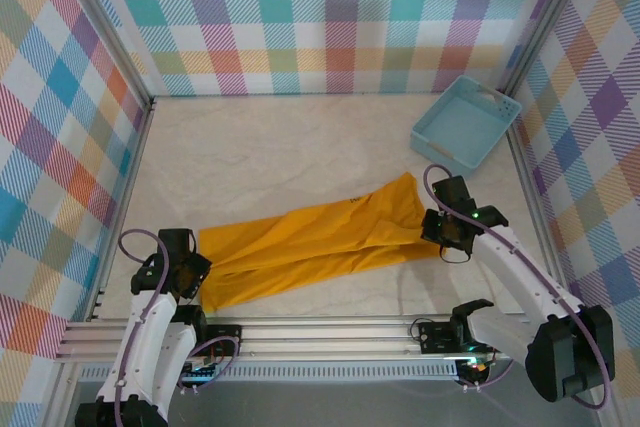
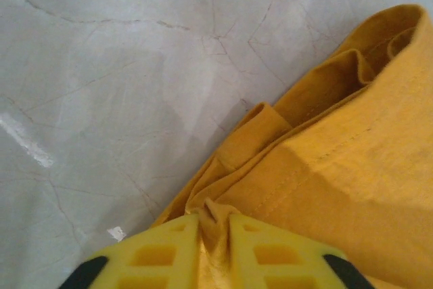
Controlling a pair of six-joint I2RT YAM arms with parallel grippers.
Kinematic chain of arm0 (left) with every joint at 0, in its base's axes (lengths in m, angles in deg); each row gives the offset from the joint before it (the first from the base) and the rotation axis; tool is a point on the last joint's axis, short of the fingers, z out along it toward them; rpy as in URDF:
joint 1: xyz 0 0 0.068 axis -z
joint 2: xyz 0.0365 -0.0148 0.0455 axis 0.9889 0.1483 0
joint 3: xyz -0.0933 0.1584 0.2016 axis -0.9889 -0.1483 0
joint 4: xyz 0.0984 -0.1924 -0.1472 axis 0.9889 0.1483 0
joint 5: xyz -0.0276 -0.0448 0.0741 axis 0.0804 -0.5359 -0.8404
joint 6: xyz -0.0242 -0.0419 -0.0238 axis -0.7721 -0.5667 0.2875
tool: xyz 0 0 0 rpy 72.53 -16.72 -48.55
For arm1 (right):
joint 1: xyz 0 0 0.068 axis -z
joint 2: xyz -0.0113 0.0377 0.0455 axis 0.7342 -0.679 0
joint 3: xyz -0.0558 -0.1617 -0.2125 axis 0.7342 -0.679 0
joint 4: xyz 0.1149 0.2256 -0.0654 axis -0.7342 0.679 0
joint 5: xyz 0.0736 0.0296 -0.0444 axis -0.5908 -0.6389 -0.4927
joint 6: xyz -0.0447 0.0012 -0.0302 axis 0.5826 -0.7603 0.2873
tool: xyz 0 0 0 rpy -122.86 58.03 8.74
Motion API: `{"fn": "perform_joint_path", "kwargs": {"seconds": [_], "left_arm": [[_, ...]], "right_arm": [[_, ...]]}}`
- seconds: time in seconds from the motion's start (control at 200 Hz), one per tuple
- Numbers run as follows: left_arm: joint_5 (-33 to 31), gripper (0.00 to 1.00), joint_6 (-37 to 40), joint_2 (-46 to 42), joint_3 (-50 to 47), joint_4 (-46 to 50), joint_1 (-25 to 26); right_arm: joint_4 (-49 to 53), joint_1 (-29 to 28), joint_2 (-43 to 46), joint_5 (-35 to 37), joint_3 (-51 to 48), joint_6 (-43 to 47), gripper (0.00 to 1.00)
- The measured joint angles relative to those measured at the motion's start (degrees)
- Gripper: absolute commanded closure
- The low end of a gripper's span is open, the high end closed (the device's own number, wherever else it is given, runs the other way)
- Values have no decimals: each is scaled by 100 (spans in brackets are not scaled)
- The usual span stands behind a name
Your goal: Fold the inside-out t-shirt
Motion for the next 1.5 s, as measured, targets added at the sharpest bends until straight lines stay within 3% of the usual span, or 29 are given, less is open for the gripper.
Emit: {"fn": "perform_joint_path", "kwargs": {"seconds": [0.1,0.17,0.355,0.48,0.62,0.74,0.84,1.04,1.275,1.5], "left_arm": [[-17,57,44,0,39,81,0],[-26,52,35,15,140,101,0],[17,51,101,234,953,149,52],[2,49,188,610,1672,13,496],[22,47,214,1696,1875,-431,1279],[59,48,138,2868,1768,-848,1506],[-11,49,4,3449,1517,-1150,1504],[-153,49,-140,3799,1311,-1569,1255],[59,49,-142,4457,1670,-2297,754],[339,45,35,5112,2417,-2520,625]], "right_arm": [[13,0,-83,44,2,-31,59],[72,0,-122,92,63,22,54],[107,-33,-190,-35,669,208,50],[-85,-291,-743,-304,1222,332,49],[-520,-518,-1661,-737,1473,354,49],[-793,-525,-2507,-973,1582,310,48],[-946,-507,-3119,-1034,1749,262,49],[-1235,-199,-3915,-1126,1779,28,55],[-1668,313,-3812,-1373,1587,-273,56],[-1781,446,-3803,-1281,1591,-245,56]]}}
